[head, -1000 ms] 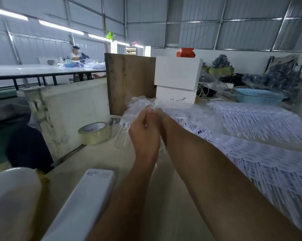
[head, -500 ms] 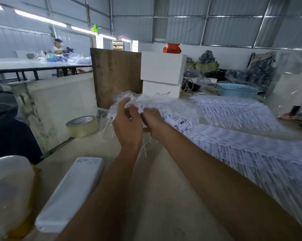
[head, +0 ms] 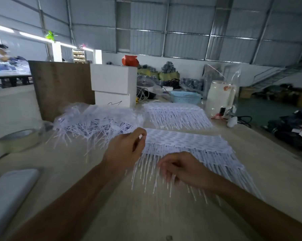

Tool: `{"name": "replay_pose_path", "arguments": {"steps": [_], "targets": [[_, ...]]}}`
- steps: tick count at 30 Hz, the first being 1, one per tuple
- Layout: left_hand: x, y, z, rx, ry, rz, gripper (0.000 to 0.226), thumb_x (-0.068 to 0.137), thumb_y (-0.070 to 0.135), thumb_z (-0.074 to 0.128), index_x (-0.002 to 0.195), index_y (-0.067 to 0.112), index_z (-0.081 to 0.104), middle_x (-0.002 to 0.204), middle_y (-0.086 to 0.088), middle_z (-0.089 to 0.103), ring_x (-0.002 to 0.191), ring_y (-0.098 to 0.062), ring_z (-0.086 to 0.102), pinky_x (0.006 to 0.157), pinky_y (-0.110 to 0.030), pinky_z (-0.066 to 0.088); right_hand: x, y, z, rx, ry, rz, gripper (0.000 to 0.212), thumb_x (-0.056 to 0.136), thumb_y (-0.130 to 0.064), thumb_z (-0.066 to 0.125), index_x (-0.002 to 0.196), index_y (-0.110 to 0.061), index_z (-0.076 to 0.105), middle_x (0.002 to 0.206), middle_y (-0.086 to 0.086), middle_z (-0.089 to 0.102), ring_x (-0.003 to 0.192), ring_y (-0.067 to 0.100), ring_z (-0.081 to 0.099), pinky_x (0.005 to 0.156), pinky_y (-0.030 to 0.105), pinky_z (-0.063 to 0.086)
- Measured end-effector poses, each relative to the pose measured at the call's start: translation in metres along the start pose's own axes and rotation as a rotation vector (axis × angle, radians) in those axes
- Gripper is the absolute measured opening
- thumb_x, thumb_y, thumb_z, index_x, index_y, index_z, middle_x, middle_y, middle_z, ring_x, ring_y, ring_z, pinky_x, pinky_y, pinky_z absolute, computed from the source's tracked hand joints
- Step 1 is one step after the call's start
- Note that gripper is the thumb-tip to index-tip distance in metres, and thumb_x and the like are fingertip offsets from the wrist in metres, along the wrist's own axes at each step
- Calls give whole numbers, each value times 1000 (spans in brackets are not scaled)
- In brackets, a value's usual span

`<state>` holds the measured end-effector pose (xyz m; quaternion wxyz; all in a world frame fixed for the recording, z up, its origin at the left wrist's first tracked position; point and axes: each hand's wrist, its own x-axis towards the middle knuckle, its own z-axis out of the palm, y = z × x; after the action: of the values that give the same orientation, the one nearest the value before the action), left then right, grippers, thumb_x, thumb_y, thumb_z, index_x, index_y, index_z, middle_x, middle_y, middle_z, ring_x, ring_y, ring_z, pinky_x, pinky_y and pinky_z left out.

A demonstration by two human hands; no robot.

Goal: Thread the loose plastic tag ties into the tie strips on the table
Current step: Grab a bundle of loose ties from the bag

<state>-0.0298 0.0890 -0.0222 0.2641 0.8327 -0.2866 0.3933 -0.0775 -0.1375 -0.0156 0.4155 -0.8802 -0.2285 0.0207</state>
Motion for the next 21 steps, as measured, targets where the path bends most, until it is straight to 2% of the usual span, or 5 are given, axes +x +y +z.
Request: {"name": "replay_pose_path", "arguments": {"steps": [4,7,10,13,21], "targets": [[14,6,30,61,-320,-32,25,102,24,48,122,21,63,103,1,69,85,-17,63,78,-39,55,-22,38,-55,-195,257,-26,20,100,-5,55,101,-10,74,84,-2,73,69,3,67,62,20,53],[20,2,51,89,-378,-68,35,100,16,50,134,16,60,131,-4,63,120,-22,58,100,-39,49,-25,67,-85,-214,446,67,20,99,-4,57,112,-8,72,115,4,70,96,11,65,87,21,48],[26,-8,68,121,-407,-148,43,100,15,52,143,12,52,148,-8,49,139,-24,42,114,-38,36,-25,99,-98,-422,419,139,32,100,-7,54,130,-2,61,134,11,60,125,26,55,102,23,36],[27,-18,77,154,-485,-232,49,102,22,51,149,13,44,156,-8,40,144,-23,35,118,-38,30,-25,121,-97,-607,313,193,29,102,-12,48,124,1,60,128,19,60,123,33,55,103,37,39],[25,-24,74,169,-405,-183,39,92,16,66,131,10,64,132,-15,63,121,-36,59,104,-48,45,-21,128,-98,-803,336,240,34,97,-13,46,129,-12,59,129,12,58,121,35,49,98,50,45]]}}
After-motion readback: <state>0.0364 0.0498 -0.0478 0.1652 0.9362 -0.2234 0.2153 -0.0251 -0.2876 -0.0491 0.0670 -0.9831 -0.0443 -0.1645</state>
